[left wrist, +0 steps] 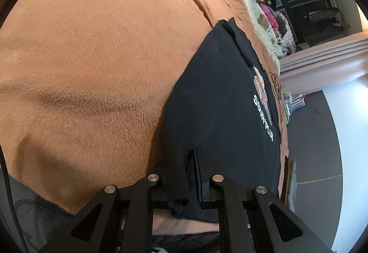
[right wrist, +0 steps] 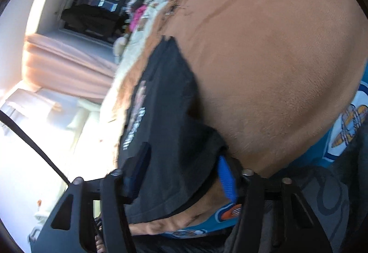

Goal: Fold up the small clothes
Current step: 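Grasp the shirt hem with the left tool while the right tool grasps it too, then lift the hem with both tools and fold it toward the collar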

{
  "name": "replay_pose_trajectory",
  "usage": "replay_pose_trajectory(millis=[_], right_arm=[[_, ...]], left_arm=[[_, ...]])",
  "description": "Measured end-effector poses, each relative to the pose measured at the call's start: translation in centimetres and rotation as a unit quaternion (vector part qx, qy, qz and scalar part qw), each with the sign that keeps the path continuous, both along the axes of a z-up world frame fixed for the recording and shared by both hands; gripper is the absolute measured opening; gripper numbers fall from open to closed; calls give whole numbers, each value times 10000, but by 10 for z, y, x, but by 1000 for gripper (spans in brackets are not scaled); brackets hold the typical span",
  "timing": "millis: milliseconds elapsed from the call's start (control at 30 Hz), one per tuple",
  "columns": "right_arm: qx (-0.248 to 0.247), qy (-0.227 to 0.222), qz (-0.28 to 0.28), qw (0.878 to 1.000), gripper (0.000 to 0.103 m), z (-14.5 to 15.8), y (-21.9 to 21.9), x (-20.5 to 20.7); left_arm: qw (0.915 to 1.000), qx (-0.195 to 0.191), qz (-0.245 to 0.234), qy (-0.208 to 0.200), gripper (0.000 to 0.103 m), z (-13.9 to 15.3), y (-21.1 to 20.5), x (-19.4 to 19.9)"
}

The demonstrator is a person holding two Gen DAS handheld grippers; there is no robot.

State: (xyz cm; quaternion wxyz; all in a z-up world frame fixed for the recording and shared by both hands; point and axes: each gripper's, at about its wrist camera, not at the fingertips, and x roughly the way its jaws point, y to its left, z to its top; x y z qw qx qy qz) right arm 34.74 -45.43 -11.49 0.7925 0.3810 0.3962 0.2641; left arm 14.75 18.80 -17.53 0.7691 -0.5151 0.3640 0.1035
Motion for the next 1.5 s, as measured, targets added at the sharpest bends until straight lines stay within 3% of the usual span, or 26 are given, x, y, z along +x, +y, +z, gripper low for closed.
replay_pose_trajectory(millis=[133, 267, 433, 633, 733, 1033, 1100, 1233, 1367, 1400, 1500], right_arm=[[-361, 31, -310, 9989, 33, 3, 4, 9], [-346, -141, -438, 9983, 33, 14, -2, 6], [7, -559, -66, 9984, 33, 15, -20, 3], [-207, -250, 511, 9982, 33, -22, -17, 15], [-204, -180, 711, 9971, 33, -26, -20, 17], [783, -771, 411, 9931, 33, -28, -44, 37], [625, -762, 452, 9941, 33, -31, -41, 45], [6, -223, 411, 9989, 33, -46, -33, 61], [9, -174, 343, 9993, 33, -45, -31, 65], [-74, -142, 324, 9993, 32, -45, -30, 64], [-290, -22, 199, 9994, 3, -38, -18, 66]], left_arm=[[9999, -52, 125, 4, 13, 2, 4, 2], [9999, 18, 118, 5, 13, 6, 6, 0], [10000, 58, 39, 29, 13, 5, 2, 0], [10000, 51, 20, 25, 13, 6, -2, 1], [10000, 86, 12, 49, 13, 6, -3, 1], [9998, 141, 20, 110, 13, 6, -5, 5], [9998, 141, 27, 118, 13, 7, -5, 5], [9997, 190, 29, 146, 13, 7, -5, 7], [9996, 240, 41, 157, 13, 7, -6, 9], [9995, 259, 61, 153, 11, 7, -6, 10], [9996, 258, 95, 98, 4, 8, -4, 9]])
